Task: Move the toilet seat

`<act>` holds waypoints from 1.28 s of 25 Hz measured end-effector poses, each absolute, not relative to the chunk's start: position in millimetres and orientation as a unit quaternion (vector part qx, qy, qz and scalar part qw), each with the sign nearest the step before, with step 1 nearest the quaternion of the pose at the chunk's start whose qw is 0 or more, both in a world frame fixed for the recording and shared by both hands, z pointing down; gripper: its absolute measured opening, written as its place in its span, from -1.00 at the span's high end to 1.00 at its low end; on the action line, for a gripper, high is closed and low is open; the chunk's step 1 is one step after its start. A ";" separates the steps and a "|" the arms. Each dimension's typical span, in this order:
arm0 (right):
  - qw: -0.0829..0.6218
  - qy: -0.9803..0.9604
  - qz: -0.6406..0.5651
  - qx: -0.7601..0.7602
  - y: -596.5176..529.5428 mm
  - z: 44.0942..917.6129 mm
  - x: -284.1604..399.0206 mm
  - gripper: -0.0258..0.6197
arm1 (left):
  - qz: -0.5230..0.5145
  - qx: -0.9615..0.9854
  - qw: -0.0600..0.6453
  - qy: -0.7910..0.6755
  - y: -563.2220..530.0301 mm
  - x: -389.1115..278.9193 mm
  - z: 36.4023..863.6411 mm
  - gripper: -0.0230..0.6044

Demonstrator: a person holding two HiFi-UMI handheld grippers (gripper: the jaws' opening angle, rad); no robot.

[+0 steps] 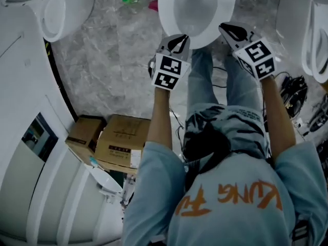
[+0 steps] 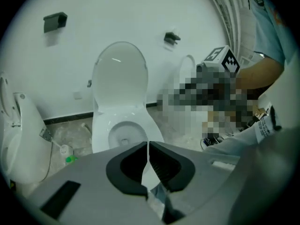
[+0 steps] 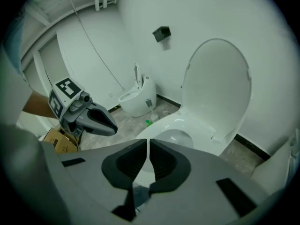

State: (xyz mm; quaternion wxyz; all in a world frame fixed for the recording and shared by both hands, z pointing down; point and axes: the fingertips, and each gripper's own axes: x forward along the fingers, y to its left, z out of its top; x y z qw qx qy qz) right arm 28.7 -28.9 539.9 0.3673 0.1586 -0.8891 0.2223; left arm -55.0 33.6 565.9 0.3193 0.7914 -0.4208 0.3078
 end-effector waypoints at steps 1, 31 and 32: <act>0.382 -0.883 0.227 0.152 -20.6 555.6 31.2 0.86 | 0.321 0.791 0.325 -0.407 38.8 -53.8 581.4 0.93; 0.606 -0.752 0.004 -0.260 132.0 826.4 -13.0 -0.13 | 0.577 0.805 0.132 0.045 124.8 -61.9 803.5 -0.29; 0.609 -0.748 -0.004 -0.264 132.8 830.7 -12.2 -0.13 | 0.580 0.803 0.127 0.055 127.6 -61.0 807.5 -0.29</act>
